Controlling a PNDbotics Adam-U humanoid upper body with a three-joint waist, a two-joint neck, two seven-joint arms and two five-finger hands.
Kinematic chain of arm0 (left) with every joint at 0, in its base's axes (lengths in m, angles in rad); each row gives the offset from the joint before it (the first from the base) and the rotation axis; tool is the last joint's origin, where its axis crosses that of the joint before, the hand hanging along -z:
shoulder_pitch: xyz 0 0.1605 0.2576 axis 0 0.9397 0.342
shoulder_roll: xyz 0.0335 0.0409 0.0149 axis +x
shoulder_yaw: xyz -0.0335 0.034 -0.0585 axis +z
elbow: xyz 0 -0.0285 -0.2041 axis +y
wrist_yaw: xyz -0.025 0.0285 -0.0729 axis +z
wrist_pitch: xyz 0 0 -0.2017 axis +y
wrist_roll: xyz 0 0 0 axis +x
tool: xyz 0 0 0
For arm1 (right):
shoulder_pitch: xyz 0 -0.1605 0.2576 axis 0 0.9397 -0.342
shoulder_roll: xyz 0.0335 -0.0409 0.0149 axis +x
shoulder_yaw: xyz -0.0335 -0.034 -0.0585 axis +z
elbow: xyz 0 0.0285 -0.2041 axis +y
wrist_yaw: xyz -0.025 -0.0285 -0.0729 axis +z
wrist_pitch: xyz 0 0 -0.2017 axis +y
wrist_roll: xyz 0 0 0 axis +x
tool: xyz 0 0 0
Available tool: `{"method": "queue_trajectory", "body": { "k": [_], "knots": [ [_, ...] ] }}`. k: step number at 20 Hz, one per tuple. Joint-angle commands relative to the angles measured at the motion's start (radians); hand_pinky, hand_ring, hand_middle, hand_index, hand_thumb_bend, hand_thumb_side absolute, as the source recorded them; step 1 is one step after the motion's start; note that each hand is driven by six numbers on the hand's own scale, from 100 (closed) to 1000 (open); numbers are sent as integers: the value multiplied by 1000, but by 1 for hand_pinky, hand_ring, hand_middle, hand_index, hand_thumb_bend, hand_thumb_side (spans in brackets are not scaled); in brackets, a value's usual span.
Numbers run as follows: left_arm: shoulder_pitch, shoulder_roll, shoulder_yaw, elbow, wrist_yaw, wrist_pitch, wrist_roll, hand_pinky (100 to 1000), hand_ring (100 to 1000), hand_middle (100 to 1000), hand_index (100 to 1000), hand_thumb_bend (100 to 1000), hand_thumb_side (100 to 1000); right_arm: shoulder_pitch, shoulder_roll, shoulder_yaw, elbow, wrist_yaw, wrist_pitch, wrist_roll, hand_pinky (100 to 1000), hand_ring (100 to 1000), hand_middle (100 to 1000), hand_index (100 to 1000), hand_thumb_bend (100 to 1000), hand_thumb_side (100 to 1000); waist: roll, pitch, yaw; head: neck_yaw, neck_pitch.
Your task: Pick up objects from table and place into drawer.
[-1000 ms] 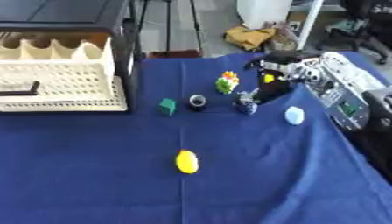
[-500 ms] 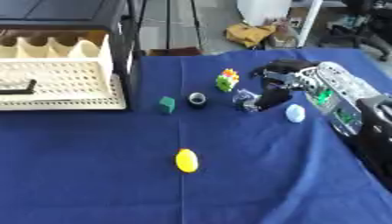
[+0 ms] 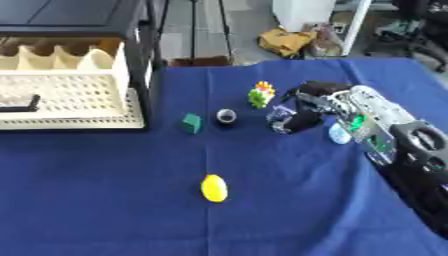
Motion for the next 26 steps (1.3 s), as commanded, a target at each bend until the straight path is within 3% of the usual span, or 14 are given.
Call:
{"method": "queue_trajectory", "body": {
  "k": [1,26],
  "knots": [
    [-14,7,-1,-13,-2,-2,-5,623,778,752,893,100,1000,-14,-12,-20,21,24,1,-20,745,864,511,924,401,758,3,-15,3,-9,-18],
    [-23,-6,-11,-13,-13,-20,-24,617,780,752,888,100,1000,-18,-12,-74,102,62,21,-100,739,860,478,929,368,778,12,32,35,-41,-67]
  ]
}}
